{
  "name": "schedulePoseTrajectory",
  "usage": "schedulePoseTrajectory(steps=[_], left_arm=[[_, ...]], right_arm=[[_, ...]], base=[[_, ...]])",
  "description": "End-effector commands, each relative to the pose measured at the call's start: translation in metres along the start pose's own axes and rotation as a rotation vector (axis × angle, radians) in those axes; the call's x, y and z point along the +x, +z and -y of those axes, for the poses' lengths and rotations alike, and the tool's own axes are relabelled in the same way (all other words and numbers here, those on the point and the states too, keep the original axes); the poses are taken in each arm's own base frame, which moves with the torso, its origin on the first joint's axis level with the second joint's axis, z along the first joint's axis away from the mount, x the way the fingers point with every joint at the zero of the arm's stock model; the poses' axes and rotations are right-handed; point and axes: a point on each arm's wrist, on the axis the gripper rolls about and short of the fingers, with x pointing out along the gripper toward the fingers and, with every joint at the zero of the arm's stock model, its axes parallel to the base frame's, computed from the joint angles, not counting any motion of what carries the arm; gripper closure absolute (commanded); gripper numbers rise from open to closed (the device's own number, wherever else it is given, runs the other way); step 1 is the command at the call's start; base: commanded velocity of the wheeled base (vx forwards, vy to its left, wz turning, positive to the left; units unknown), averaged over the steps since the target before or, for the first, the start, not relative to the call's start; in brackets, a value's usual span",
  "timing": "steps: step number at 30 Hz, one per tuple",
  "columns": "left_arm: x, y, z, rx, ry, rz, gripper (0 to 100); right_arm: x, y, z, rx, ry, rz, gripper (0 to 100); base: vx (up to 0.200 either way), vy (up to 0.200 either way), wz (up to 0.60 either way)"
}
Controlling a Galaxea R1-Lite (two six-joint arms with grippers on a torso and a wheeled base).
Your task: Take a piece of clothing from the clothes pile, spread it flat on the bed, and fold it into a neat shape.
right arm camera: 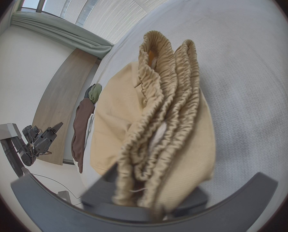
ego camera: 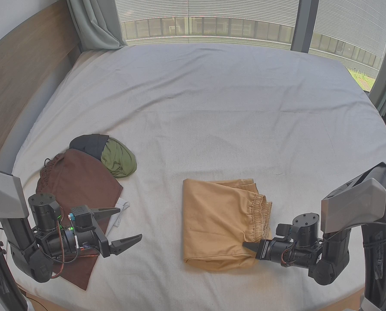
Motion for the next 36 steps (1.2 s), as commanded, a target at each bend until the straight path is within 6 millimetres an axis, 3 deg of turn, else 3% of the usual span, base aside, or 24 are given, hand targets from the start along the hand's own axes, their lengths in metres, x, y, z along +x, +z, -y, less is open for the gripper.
schedulePoseTrajectory(steps=[1,15,36], left_arm=[[0.000,-0.001,0.001,-0.002,-0.003,-0.003,0],[-0.001,-0.003,0.004,-0.010,-0.010,-0.017,0],[-0.002,-0.001,0.003,-0.006,-0.005,-0.009,0]], right_arm=[[0.000,0.001,-0.001,-0.003,0.005,0.003,100],[-0.001,0.002,-0.005,-0.011,0.018,0.009,100],[-0.009,0.018,-0.034,-0.057,0.116,0.073,100]], base=[[0.000,0.000,0.00],[0.000,0.000,0.00],[0.000,0.000,0.00]])
